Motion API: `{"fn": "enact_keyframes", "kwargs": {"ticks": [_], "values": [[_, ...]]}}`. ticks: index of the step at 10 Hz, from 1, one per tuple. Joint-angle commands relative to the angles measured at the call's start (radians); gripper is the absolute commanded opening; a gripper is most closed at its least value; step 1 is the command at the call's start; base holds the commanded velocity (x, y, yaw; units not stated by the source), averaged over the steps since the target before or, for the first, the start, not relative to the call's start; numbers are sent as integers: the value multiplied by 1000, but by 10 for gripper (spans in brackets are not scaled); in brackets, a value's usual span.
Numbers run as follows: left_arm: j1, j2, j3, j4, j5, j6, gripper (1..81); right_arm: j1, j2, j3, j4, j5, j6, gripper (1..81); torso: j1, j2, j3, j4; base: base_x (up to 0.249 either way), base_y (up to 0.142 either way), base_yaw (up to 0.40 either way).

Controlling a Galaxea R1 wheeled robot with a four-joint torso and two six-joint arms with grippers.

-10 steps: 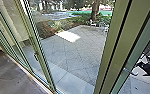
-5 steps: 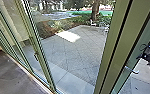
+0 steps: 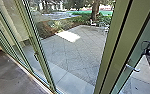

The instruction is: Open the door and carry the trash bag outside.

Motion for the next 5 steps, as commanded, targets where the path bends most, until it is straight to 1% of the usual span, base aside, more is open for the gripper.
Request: {"fn": "enact_keyframes", "kwargs": {"ticks": [1, 2, 3, 4, 5], "values": [[-12, -6, 0, 3, 60, 0, 10, 94, -11, 50, -164, -87, -86, 811, 0, 0, 0, 0, 0, 0, 0], [-12, -6, 0, 0, 60, 0, 10, 73, -23, 52, -219, -90, -131, 811, 0, 0, 0, 0, 0, 0, 0], [-12, -6, 0, -2, 60, 0, 10, 68, -35, 47, -236, -90, -164, 811, 0, 0, 0, 0, 0, 0, 0], [-12, -6, 0, -3, 60, 0, 10, 68, -54, 41, -244, -89, -182, 811, 0, 0, 43, 0, 0, 0, 0], [-12, -6, 0, -5, 60, -1, 10, 68, -69, 36, -257, -87, -199, 811, 0, 0, 100, 0, 0, 0, 0]]}}
